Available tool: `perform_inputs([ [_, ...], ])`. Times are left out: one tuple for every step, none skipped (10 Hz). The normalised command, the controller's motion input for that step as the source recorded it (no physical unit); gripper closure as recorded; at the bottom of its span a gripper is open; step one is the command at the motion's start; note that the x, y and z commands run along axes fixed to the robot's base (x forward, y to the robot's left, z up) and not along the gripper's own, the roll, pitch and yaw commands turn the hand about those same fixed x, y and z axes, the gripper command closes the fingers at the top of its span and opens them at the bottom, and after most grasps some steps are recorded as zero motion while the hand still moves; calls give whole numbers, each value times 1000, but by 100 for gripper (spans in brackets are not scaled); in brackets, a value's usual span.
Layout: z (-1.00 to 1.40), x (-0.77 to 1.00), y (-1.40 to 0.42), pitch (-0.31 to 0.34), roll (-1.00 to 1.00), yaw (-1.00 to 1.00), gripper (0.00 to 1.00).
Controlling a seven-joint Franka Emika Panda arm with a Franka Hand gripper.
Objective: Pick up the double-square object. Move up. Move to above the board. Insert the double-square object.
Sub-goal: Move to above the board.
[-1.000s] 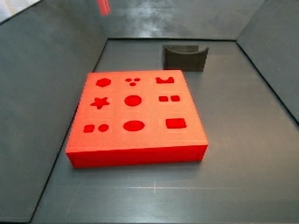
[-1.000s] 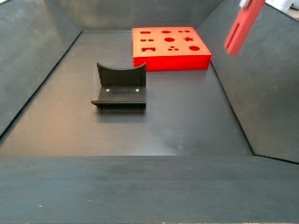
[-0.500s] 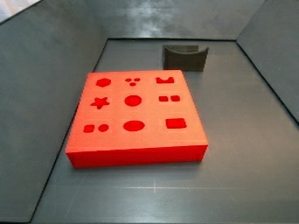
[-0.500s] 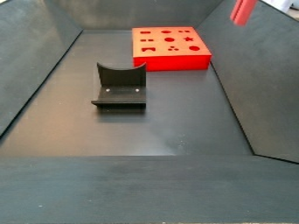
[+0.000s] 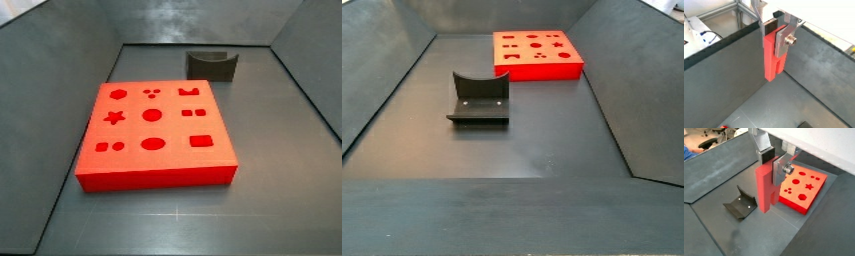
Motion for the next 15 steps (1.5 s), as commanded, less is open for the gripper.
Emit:
perform_inputs([
  [647, 4, -26, 87, 10, 33, 100],
  [547, 4, -26, 88, 4, 33, 100],
  [304, 5, -24, 87, -9, 35, 100],
  [205, 4, -25, 87, -13, 35, 100],
  [-156, 496, -1000, 859, -38, 10, 100],
  [-159, 503, -1000, 840, -15, 15, 100],
  [-147, 539, -1000, 716, 20, 33, 100],
  [-145, 552, -1000, 550, -27, 7, 100],
  [-145, 545, -1000, 365, -8, 15, 100],
  [-136, 538, -1000, 182, 2, 12, 100],
  [-136, 545, -1000, 120, -13, 18, 100],
  [-137, 564, -1000, 85, 7, 6, 100],
  [-136, 575, -1000, 78, -1, 12, 100],
  [-133, 596, -1000, 62, -5, 10, 100],
  [-130, 602, -1000, 46, -2, 11, 100],
])
